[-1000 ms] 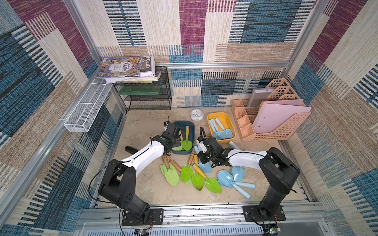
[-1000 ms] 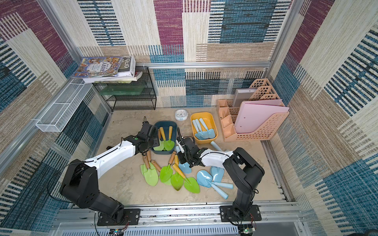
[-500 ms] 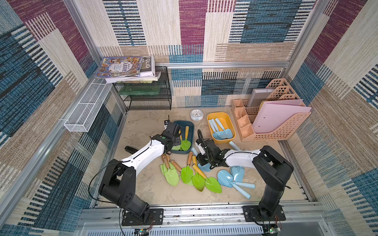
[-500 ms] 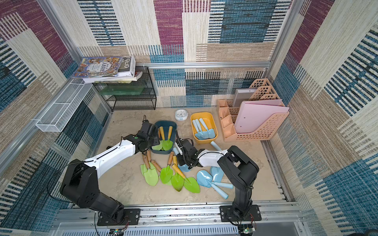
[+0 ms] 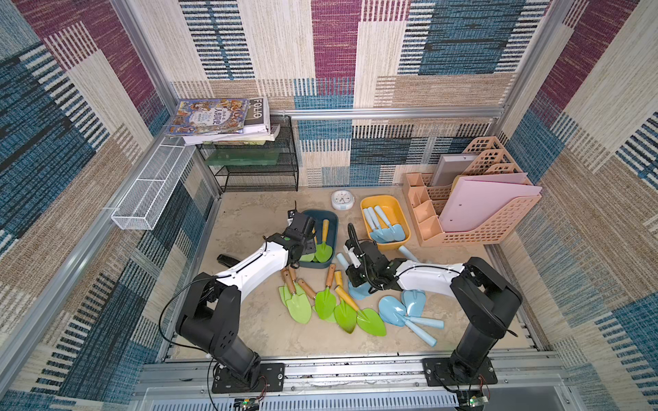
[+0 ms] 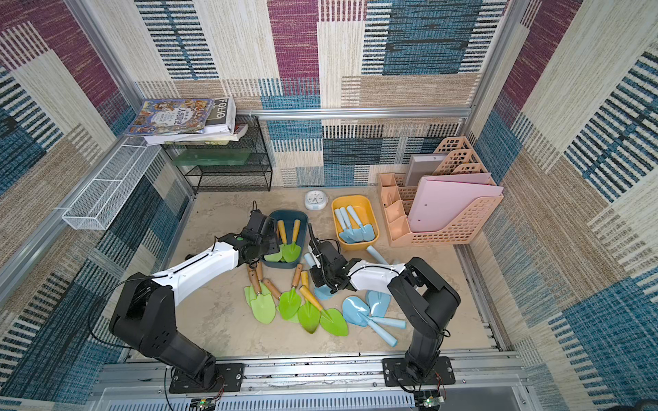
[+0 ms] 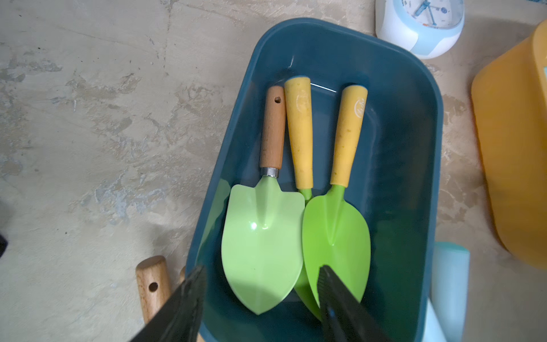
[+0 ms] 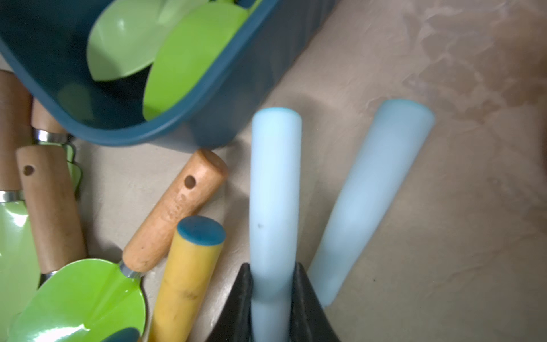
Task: Sort the small shovels by color and place them into the storage box
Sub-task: Pick up the shovel from the center of the board, then place the shovel in the storage box.
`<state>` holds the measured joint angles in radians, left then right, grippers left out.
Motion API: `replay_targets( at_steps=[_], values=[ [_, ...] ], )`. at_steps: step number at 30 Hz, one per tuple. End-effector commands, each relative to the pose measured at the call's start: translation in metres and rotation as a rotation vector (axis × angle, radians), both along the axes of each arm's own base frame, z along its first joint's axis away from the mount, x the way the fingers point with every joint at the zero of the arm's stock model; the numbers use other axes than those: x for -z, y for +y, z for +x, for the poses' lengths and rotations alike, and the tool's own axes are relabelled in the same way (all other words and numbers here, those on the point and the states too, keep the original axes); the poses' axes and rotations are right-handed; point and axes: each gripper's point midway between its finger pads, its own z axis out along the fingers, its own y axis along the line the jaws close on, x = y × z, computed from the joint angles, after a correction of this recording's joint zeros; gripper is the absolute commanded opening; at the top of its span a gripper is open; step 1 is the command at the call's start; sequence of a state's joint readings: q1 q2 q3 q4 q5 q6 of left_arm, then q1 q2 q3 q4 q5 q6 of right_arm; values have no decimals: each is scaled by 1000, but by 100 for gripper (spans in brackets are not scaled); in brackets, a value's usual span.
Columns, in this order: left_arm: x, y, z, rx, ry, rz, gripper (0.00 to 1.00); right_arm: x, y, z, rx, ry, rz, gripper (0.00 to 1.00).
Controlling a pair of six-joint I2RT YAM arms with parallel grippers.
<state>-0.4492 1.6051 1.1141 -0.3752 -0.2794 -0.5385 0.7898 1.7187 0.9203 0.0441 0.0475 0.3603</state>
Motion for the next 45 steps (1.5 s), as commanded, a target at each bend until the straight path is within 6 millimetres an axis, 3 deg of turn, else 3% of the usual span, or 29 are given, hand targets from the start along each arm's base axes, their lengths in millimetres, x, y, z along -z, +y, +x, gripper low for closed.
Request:
replay_targets(
  at_steps=[1, 6, 14, 18, 22, 28, 33, 40, 45],
  values=[
    [4, -1, 0, 4, 8, -6, 62, -16, -9, 6, 24, -33, 16, 14],
    [6, -3, 0, 9, 11, -13, 62, -47, -31, 32, 79, -84, 42, 14],
    [11, -5, 1, 20, 13, -18, 62, -101, -100, 125, 273, -181, 58, 15],
    [15, -6, 1, 26, 20, -13, 62, -103, -126, 165, 333, -203, 28, 16],
    [19, -5, 1, 28, 29, -1, 62, -80, -139, 194, 361, -181, -54, 15],
    [21, -3, 3, 29, 31, 12, 62, -39, -143, 212, 364, -125, -107, 15],
    [23, -2, 4, 30, 37, 22, 62, -21, -143, 217, 358, -108, -119, 15],
    [27, -1, 0, 26, 59, 23, 63, -13, -140, 219, 350, -95, -107, 18],
    [30, -1, -8, 18, 77, 7, 65, -23, -140, 215, 365, -104, -81, 35]
  ],
)
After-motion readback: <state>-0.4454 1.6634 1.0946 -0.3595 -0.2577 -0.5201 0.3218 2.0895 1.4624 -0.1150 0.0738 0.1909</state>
